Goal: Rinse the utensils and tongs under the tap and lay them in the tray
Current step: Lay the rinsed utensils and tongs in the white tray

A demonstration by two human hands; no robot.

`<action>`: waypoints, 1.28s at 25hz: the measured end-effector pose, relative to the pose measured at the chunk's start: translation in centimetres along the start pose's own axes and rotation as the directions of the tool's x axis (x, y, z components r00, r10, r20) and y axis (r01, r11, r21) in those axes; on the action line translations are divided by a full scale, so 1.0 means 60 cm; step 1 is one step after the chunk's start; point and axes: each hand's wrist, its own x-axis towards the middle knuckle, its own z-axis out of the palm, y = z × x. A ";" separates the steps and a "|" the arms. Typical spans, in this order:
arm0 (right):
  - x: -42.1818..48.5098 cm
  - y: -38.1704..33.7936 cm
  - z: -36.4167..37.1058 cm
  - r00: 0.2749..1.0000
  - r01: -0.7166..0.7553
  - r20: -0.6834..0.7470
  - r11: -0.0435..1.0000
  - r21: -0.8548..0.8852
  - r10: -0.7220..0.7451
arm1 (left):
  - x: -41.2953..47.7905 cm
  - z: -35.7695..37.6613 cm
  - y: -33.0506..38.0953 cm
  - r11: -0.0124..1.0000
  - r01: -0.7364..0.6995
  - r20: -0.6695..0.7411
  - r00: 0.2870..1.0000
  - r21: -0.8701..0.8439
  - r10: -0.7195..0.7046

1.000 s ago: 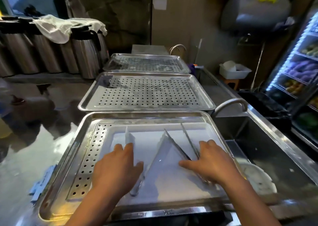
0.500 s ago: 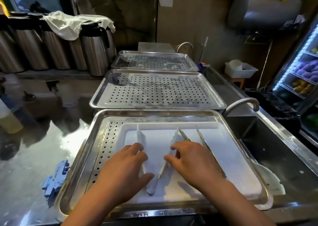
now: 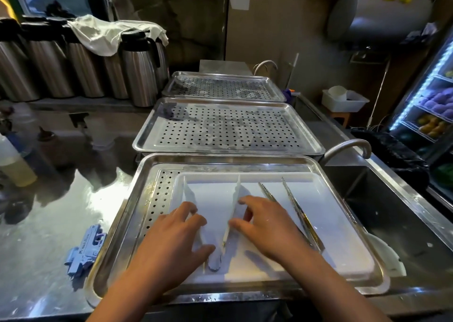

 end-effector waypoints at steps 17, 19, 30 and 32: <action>-0.043 0.113 -0.090 0.929 -0.336 -0.241 0.914 -0.227 0.282 | 0.003 0.019 -0.002 0.989 0.050 -0.095 0.993 -0.137 -0.063; -0.050 0.104 -0.099 0.918 -0.313 -0.309 0.933 -0.177 0.249 | 0.003 0.021 -0.001 0.991 0.058 -0.095 0.993 -0.122 -0.070; -0.055 0.046 -0.012 0.971 -0.158 -0.196 0.984 -0.082 0.139 | 0.003 0.021 0.000 0.993 0.059 -0.114 0.991 -0.099 -0.071; -0.052 0.059 -0.019 0.968 -0.183 -0.190 0.979 -0.086 0.164 | 0.002 0.022 0.000 0.994 0.060 -0.111 0.991 -0.096 -0.071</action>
